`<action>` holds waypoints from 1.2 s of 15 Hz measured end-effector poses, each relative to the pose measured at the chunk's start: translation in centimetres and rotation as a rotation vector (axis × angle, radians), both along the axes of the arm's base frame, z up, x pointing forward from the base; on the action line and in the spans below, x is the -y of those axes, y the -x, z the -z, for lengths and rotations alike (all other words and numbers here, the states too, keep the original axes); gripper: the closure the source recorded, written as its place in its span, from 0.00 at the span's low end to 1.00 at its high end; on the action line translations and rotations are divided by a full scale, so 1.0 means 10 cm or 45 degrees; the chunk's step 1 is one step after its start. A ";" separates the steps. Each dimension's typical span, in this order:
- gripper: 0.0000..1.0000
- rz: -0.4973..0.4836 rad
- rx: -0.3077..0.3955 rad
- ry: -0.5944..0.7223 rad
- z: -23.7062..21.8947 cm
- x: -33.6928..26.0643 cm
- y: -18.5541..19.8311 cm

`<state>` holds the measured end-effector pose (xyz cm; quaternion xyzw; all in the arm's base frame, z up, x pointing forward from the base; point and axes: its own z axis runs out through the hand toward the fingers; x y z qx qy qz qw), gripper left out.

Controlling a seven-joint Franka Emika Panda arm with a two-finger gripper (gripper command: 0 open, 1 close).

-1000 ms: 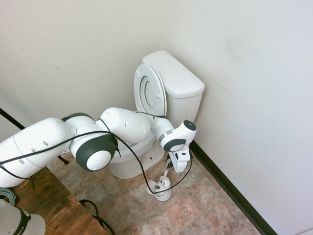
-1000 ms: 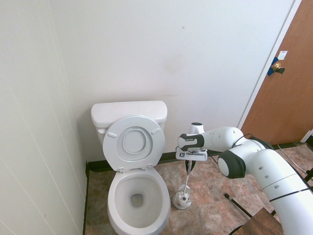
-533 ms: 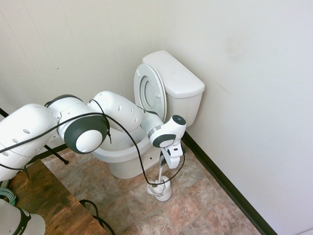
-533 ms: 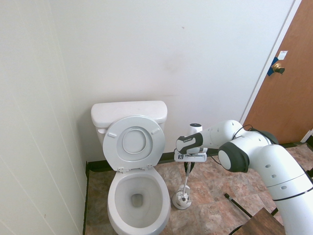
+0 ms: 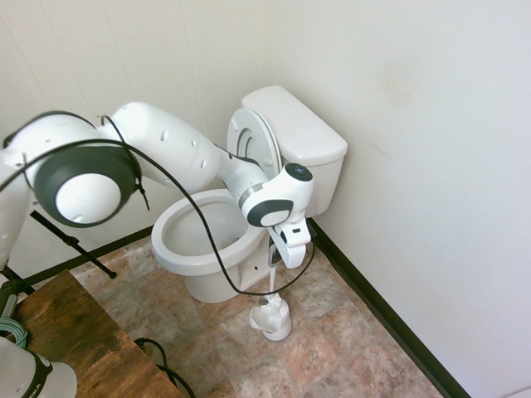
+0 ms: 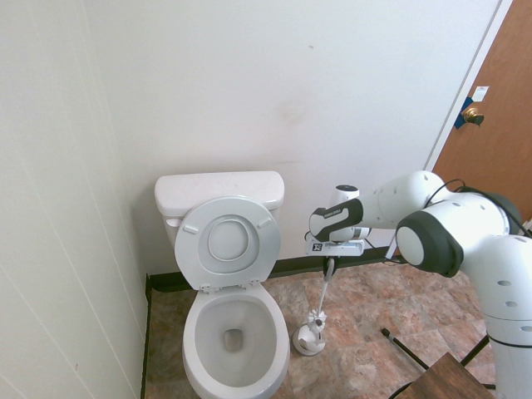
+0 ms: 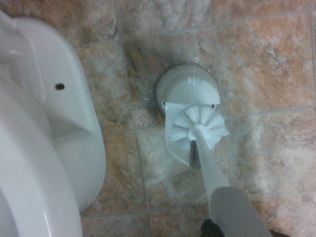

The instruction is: Clean the toilet

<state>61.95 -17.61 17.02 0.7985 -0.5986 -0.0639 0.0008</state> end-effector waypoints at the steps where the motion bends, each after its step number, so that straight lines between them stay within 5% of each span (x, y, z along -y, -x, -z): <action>1: 1.00 -0.019 0.012 -0.001 -0.19 -0.05 0.08; 15: 1.00 -0.261 0.251 0.101 -2.42 -1.67 1.43; 18: 1.00 -0.336 0.274 0.091 -2.47 -2.18 1.43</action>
